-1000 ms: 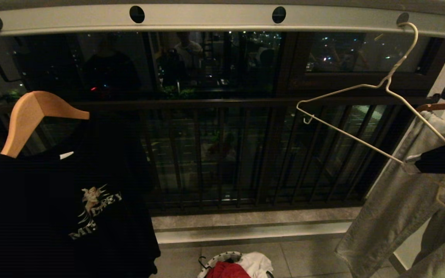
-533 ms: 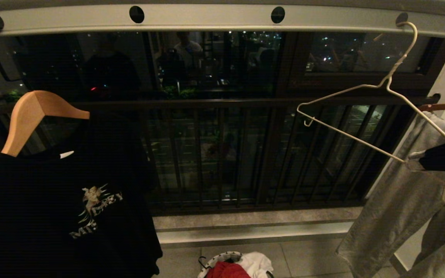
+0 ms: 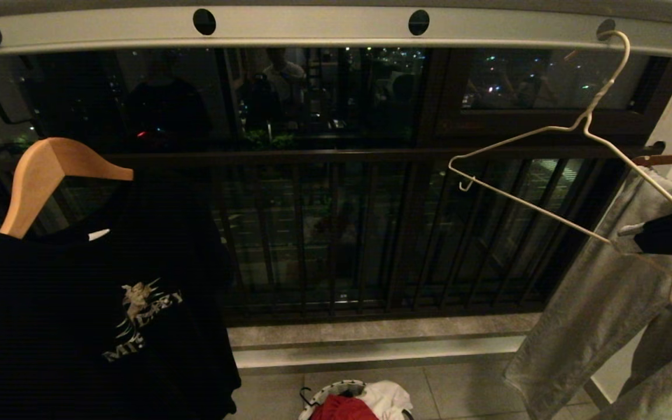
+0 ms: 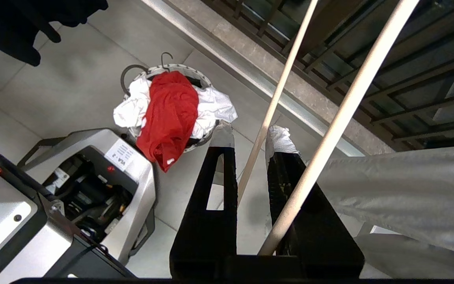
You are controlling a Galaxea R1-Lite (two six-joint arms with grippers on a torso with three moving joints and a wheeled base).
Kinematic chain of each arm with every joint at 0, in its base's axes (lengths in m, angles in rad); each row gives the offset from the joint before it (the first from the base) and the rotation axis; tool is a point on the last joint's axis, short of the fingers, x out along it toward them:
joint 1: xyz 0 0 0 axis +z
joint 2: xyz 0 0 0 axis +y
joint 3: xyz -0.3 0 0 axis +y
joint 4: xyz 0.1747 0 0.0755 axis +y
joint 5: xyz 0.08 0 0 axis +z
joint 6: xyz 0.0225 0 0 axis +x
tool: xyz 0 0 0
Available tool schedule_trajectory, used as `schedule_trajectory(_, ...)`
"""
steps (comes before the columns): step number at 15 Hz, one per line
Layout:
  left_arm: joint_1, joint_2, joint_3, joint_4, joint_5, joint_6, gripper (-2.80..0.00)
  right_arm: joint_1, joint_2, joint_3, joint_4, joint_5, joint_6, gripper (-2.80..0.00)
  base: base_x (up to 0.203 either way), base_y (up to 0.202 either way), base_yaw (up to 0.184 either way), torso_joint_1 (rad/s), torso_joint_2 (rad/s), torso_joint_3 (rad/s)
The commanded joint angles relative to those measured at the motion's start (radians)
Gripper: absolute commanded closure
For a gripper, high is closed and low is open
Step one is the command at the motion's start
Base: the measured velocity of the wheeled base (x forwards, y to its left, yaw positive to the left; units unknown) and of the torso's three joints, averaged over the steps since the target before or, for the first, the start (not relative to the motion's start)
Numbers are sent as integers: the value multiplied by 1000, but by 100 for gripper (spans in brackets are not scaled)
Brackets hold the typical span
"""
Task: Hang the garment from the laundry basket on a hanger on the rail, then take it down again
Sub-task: Pick up the clothes rack on the clothesline
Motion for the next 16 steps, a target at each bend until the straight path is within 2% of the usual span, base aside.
schedule_trajectory(1,0,0,2,0,0,0,0,0,-6,8,5,3,-3,0,0,0,0,0,0,0)
schedule_trajectory(7,0,0,2,0,0,0,0,2,-9,21,-47,6,-2,0,0,0,0,0,0,0)
schedule_trajectory(12,0,0,2,0,-1,0,0,3,-13,80,-142,5,-3,0,0,0,0,0,0,0)
schedule_trajectory(16,0,0,2,0,0,0,0,6,-45,121,-153,5,4,0,0,0,0,0,0,0)
